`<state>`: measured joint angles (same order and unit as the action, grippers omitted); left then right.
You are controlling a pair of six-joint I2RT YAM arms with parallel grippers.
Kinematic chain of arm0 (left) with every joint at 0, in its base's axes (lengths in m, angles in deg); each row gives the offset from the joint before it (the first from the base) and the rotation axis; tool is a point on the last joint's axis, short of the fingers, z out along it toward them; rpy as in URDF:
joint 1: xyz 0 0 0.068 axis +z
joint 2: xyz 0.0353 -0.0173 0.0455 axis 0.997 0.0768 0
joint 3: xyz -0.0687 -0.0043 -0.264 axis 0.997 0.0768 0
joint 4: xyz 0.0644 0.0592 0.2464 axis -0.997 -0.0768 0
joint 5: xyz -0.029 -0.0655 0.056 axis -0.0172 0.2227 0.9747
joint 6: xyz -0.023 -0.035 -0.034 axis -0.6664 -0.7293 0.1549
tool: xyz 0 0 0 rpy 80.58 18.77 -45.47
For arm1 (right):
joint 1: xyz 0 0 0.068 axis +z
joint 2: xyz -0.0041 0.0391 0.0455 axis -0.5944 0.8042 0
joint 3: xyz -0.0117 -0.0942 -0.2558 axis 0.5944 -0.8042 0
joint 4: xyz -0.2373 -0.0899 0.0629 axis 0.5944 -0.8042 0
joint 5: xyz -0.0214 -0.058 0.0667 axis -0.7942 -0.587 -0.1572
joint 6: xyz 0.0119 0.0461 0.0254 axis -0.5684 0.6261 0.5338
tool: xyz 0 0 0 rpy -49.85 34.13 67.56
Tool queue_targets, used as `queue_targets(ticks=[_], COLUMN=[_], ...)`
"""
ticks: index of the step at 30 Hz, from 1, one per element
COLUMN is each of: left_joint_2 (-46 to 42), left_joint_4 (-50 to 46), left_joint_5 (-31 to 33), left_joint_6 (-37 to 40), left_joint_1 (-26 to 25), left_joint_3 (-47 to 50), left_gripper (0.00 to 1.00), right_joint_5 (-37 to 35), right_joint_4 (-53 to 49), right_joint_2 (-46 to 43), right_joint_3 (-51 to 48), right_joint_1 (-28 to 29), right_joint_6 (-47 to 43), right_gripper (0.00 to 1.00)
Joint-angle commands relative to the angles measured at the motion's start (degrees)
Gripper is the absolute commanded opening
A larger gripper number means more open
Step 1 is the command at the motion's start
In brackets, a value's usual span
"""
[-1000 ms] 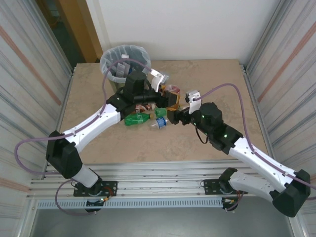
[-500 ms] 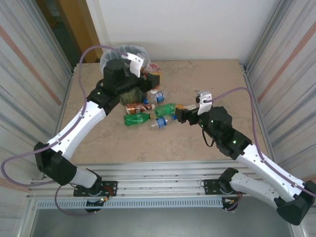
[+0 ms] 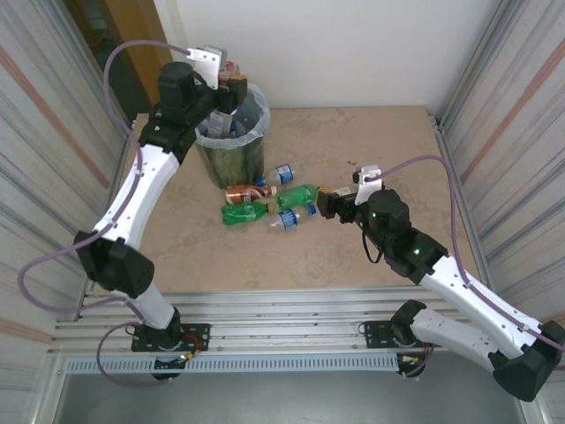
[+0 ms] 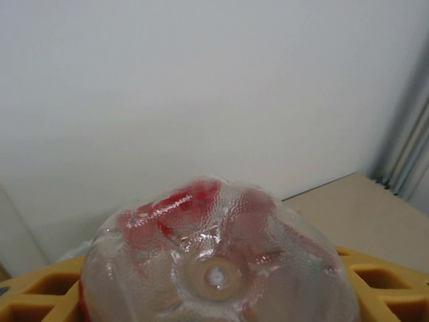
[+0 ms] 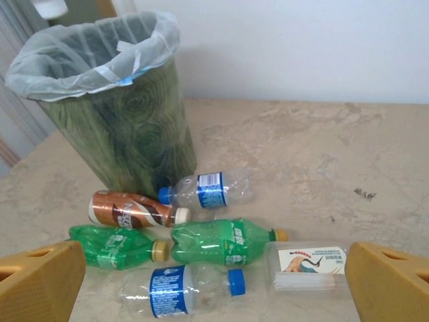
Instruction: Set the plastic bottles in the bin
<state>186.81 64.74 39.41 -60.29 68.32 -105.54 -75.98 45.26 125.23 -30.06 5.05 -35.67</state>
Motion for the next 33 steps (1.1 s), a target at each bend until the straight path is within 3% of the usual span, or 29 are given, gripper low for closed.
queue_targets(ticks=[1,16,24,28,31,33], left_joint_2=[3.6,15.85,19.2,21.41,22.32,22.58], left_joint_4=[-3.56,-7.36,-1.58,-3.43,-4.88,-5.72], left_joint_5=[1.17,0.71,-1.58,-2.11,-2.05,-2.11], left_joint_6=[0.27,-2.77,-3.97,-3.6,-3.72,-4.12], left_joint_1=[1.22,3.48,4.8,4.8,4.82,4.8], left_joint_3=[-4.65,-11.65,-13.35,-16.32,-16.68,-16.41], left_gripper=[0.27,0.33,0.32,0.33,0.41,0.51], right_joint_5=[-1.87,-1.82,-1.23,-1.24,-1.49,-1.48], right_joint_4=[-1.38,-3.19,-2.9,-2.97,-3.06,-3.1], right_joint_2=[0.72,2.71,2.8,2.63,2.28,2.19], right_joint_3=[2.2,3.59,3.18,2.95,2.71,2.74], right_joint_1=[-0.68,-1.74,-2.16,-2.28,-2.35,-2.45], right_joint_6=[2.33,4.04,4.58,4.76,4.84,4.83], right_gripper=[0.98,0.98,0.98,0.98,0.98,0.98])
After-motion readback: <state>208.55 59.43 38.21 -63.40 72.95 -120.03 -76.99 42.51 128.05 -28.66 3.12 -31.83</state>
